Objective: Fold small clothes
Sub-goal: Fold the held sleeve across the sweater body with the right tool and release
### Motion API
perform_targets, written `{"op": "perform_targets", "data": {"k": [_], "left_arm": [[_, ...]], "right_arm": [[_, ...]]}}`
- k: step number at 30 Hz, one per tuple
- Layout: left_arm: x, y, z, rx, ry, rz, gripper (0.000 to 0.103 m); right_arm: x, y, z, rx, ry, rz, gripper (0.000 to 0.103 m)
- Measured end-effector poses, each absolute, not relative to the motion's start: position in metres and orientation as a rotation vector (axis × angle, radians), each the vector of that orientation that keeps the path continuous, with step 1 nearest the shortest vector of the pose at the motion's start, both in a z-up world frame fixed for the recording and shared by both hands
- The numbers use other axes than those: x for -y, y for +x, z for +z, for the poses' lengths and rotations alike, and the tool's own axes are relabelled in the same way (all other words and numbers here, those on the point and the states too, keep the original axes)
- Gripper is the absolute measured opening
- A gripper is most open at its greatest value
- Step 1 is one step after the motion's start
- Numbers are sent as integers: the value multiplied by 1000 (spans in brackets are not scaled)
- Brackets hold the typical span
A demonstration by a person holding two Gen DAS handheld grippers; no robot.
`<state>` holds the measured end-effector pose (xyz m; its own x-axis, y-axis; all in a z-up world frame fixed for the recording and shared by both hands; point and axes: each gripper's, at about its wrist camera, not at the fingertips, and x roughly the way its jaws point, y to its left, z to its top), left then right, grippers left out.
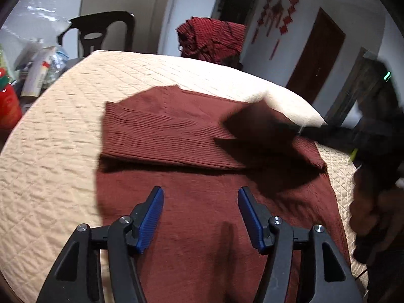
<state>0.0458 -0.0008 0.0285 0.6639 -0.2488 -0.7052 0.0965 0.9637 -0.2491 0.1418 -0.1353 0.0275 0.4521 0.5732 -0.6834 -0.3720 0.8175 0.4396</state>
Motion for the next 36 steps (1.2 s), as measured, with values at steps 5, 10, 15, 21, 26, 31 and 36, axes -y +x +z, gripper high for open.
{"op": "perform_targets", "data": {"k": [5, 10, 15, 21, 26, 31, 36], "left_arm": [[-16, 45, 39, -806, -224, -186, 64], [-8, 64, 49, -812, -242, -254, 64], [18, 93, 45, -847, -203, -305, 58], [43, 125, 19, -964, -138, -311, 31], [54, 126, 30, -935, -108, -340, 8], [48, 123, 63, -806, -118, -377, 8], [40, 144, 27, -928, -98, -316, 9]], "right_arm": [[142, 124, 16, -961, 250, 626, 28], [177, 104, 29, -883, 312, 596, 35], [216, 95, 21, -877, 375, 495, 36], [243, 83, 11, -886, 427, 452, 36], [252, 84, 6, -887, 443, 428, 35], [257, 86, 4, -874, 443, 405, 36], [262, 88, -1, -892, 443, 380, 36]]}}
